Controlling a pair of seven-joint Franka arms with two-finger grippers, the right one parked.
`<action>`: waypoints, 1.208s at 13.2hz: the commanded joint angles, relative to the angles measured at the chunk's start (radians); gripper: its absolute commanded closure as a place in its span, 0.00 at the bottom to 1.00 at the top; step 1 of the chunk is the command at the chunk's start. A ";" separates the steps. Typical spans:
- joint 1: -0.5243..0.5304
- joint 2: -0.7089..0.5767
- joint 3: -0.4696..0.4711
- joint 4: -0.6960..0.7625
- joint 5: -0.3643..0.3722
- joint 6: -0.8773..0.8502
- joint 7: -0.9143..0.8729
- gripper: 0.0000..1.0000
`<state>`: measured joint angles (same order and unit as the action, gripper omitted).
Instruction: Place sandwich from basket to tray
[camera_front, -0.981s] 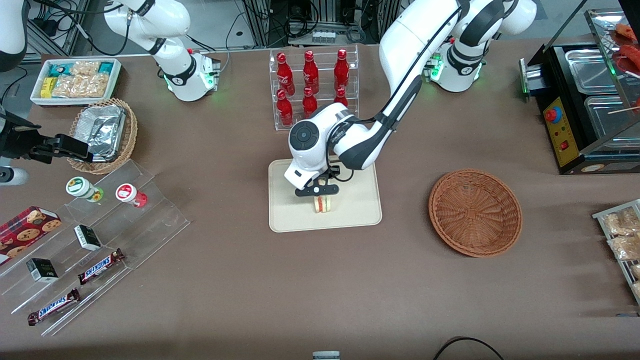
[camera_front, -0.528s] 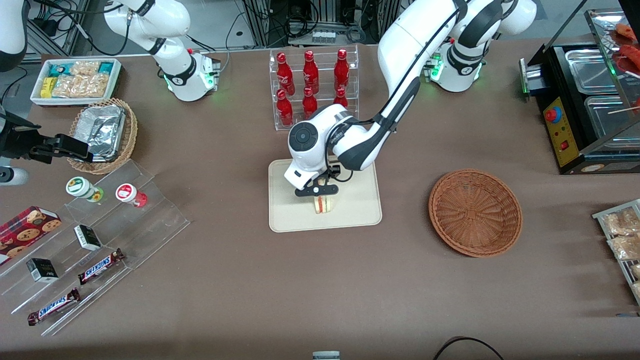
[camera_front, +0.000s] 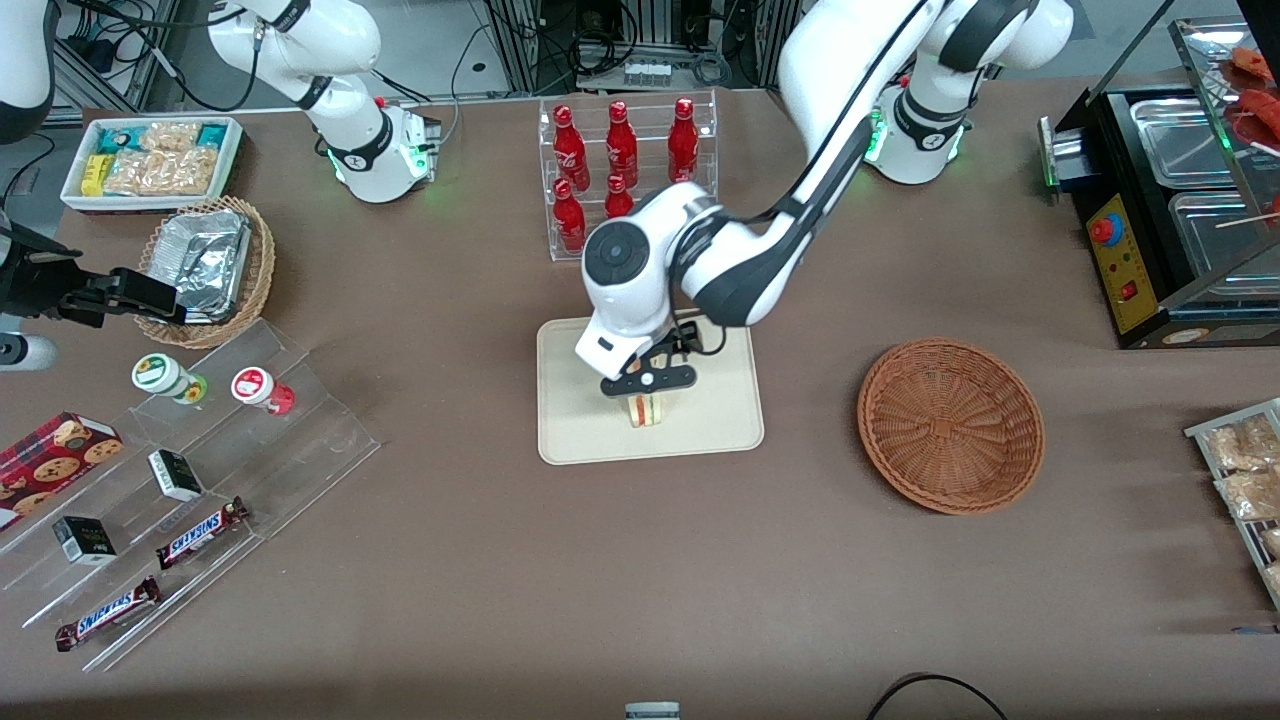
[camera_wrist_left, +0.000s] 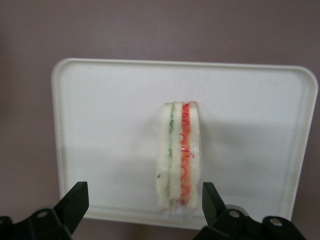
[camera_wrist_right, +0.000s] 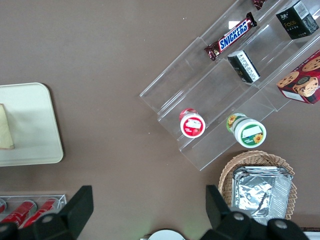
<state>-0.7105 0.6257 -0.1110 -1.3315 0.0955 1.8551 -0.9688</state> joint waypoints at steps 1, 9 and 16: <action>0.071 -0.148 0.004 -0.037 0.012 -0.117 0.010 0.00; 0.316 -0.472 0.004 -0.173 -0.008 -0.309 0.359 0.00; 0.621 -0.629 0.004 -0.294 -0.059 -0.313 0.793 0.00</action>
<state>-0.1643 0.0408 -0.0936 -1.5732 0.0601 1.5363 -0.2648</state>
